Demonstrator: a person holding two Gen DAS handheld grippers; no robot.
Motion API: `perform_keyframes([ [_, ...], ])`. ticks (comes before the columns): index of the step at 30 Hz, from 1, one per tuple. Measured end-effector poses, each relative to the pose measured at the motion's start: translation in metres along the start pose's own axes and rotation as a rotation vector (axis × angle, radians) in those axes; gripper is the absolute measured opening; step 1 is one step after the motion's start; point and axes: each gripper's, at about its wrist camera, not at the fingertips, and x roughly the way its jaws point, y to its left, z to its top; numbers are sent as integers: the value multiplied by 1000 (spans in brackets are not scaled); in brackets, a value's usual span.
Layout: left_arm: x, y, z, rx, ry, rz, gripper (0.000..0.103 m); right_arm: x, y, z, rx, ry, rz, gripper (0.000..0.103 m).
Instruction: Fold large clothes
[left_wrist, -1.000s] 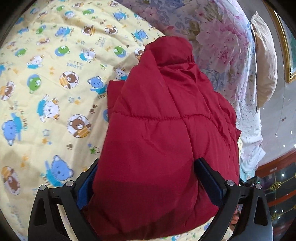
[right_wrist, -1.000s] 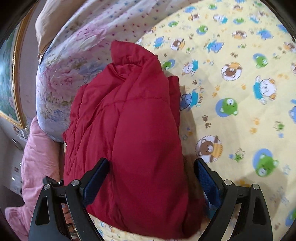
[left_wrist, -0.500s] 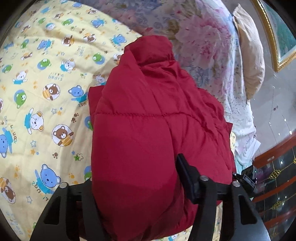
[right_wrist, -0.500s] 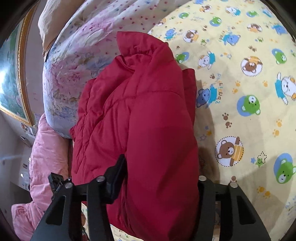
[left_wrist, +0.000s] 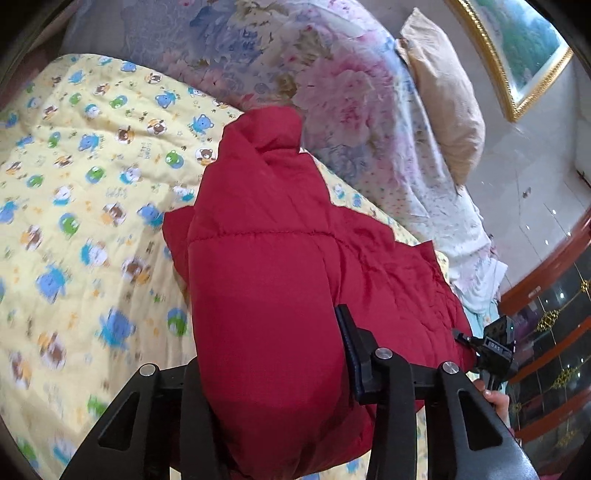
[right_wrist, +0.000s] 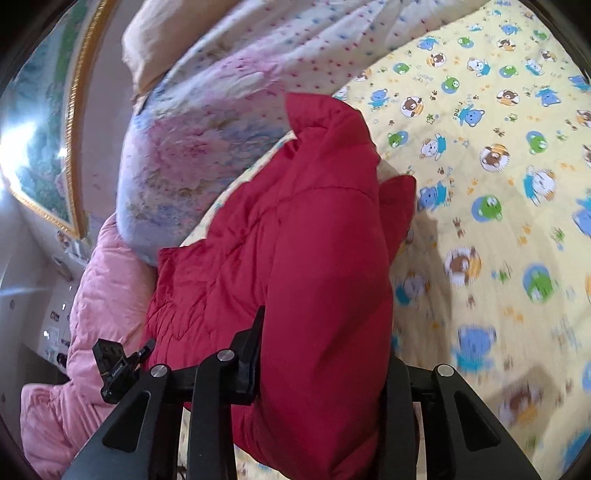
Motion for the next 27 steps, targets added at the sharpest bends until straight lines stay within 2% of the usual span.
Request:
perform_keyframes([
  [7, -51, 10, -65, -37, 17, -18, 38, -27, 0, -59, 23, 20, 26, 34],
  [13, -83, 16, -101, -87, 14, -29, 38, -40, -4, -90, 53, 14, 39, 34],
  [19, -91, 25, -119, -83, 32, 4, 39, -37, -24, -102, 106, 12, 32, 35],
  [24, -82, 24, -127, -69, 33, 73, 48, -31, -36, -104, 123, -5, 33, 39],
  [27, -81, 19, -129, -63, 34, 103, 52, -31, -36, -106, 96, -8, 2, 42],
])
